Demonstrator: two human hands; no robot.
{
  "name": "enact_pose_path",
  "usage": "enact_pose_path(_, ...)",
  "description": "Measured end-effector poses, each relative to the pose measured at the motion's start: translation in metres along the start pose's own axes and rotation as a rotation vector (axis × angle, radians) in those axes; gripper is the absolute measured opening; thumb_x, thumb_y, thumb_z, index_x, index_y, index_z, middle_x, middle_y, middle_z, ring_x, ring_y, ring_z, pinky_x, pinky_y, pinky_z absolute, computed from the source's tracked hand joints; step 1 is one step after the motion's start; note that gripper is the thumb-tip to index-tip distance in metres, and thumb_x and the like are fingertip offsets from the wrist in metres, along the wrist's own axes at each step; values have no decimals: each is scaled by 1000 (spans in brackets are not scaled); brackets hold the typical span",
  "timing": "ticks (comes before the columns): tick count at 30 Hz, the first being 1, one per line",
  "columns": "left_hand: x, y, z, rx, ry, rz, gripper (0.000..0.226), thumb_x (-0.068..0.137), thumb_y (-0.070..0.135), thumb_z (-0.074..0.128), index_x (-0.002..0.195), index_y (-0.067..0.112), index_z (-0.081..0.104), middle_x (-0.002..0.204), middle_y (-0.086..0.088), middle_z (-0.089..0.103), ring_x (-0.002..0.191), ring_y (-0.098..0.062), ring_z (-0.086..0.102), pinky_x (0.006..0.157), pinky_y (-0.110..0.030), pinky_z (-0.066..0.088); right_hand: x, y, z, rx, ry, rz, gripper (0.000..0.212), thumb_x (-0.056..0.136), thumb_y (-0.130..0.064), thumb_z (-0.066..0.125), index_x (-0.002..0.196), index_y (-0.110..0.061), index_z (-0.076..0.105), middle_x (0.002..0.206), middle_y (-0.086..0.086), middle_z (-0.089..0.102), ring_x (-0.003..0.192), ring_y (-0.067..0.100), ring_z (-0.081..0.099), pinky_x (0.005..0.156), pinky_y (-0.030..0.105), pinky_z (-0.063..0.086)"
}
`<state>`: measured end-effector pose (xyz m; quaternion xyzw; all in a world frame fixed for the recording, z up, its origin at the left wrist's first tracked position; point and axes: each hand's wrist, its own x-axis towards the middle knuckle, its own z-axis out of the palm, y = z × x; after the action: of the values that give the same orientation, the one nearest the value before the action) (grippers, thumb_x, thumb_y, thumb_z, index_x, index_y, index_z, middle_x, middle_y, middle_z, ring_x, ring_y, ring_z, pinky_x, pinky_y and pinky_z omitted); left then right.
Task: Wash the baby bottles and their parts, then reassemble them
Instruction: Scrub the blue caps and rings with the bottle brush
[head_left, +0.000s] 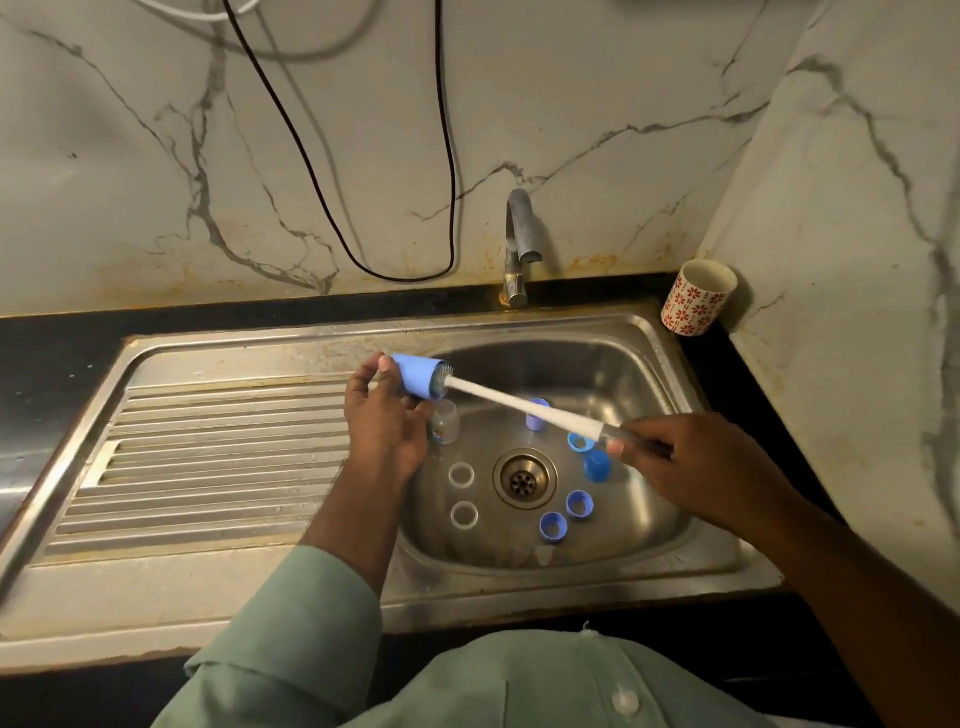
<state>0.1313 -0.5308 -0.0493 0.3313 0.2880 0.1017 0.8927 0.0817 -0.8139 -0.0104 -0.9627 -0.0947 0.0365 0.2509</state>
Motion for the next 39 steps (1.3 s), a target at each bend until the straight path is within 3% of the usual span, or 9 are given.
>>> enact_pose_path(3, 0, -3, 5, 10, -20, 5, 26, 101, 9, 55, 125, 19, 51, 114, -12, 60, 98, -28, 66, 73, -39, 64, 0, 8, 3, 106, -81, 78, 37, 81, -63, 51, 88, -34, 73, 60, -8, 63, 54, 9, 58, 56, 34, 50)
enact_pose_path(6, 2, 1, 3, -5, -43, 20, 26, 102, 9, 53, 126, 19, 48, 112, -12, 59, 91, -26, 65, 65, -35, 63, -4, 12, -7, 157, -121, 15, 23, 75, -69, 51, 85, -56, 68, 63, -7, 66, 56, 11, 60, 52, 32, 49)
enact_pose_path(10, 3, 1, 2, 46, -98, -6, 28, 102, 10, 54, 127, 19, 49, 115, -14, 59, 93, -29, 67, 71, -41, 63, 2, 4, -3, 154, -75, 49, 26, 85, -55, 57, 92, -36, 73, 69, -5, 69, 65, 15, 64, 65, 41, 55)
enact_pose_path(15, 2, 0, -3, 48, -116, 31, 24, 103, 11, 53, 124, 21, 50, 111, -15, 60, 73, -21, 73, 61, -34, 61, 2, 1, -11, 133, -113, 8, 25, 81, -61, 54, 87, -44, 72, 60, -10, 65, 53, 10, 60, 54, 36, 51)
enact_pose_path(20, -1, 4, -1, 17, -102, 7, 26, 101, 10, 55, 124, 22, 52, 114, -15, 61, 85, -25, 71, 61, -34, 60, -10, -1, 6, 191, -141, 65, 36, 86, -51, 57, 93, -20, 75, 54, -6, 56, 47, 5, 48, 50, 21, 41)
enact_pose_path(23, -5, 5, -2, -51, -135, -2, 27, 103, 12, 51, 128, 21, 48, 117, -17, 62, 92, -28, 68, 67, -36, 63, -17, -2, 4, 298, -140, 41, 30, 85, -50, 58, 91, -26, 76, 48, -8, 46, 42, 1, 40, 43, 13, 32)
enact_pose_path(28, -6, 14, 2, -140, -251, -220, 57, 103, 48, 44, 145, 9, 42, 137, -19, 60, 120, -34, 63, 100, -48, 52, -17, -7, 14, 148, -86, 27, 31, 86, -49, 59, 91, -23, 74, 55, 1, 53, 47, 6, 43, 49, 26, 38)
enact_pose_path(34, -7, 9, 14, -64, -241, -239, 88, 86, 81, 40, 149, 20, 36, 131, -15, 64, 116, -36, 64, 91, -49, 52, -23, -14, 9, 143, -130, -103, 36, 85, -52, 54, 92, -23, 73, 56, -22, 57, 47, 2, 49, 47, 14, 38)
enact_pose_path(39, -3, -1, 19, -181, -110, -140, 71, 89, 77, 41, 93, 9, 59, 69, -3, 50, 59, -13, 52, 55, -21, 47, -29, -10, 13, 260, -101, -70, 26, 88, -40, 61, 93, -18, 74, 51, -16, 55, 44, 0, 44, 46, 10, 34)
